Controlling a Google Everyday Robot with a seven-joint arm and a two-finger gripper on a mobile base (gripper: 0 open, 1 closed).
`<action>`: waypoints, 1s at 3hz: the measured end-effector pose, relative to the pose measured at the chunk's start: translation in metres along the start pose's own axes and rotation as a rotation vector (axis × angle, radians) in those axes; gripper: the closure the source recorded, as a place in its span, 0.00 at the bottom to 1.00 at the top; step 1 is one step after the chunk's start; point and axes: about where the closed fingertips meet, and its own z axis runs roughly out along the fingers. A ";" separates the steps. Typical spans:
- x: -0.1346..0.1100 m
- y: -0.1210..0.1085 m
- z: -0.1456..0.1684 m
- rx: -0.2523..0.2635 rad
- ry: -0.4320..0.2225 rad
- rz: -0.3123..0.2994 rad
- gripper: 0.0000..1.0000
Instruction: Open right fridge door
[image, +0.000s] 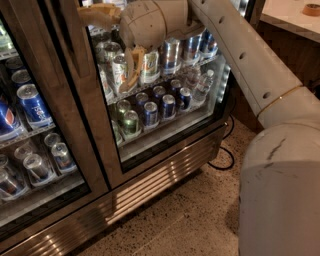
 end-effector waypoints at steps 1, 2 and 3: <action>-0.002 -0.001 0.001 -0.002 -0.001 -0.003 0.00; 0.005 0.005 0.001 -0.017 -0.006 0.022 0.00; 0.002 0.008 0.001 -0.017 -0.006 0.022 0.00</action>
Offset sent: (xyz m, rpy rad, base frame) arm 0.1062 0.1089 0.1403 0.0232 -0.2369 0.2425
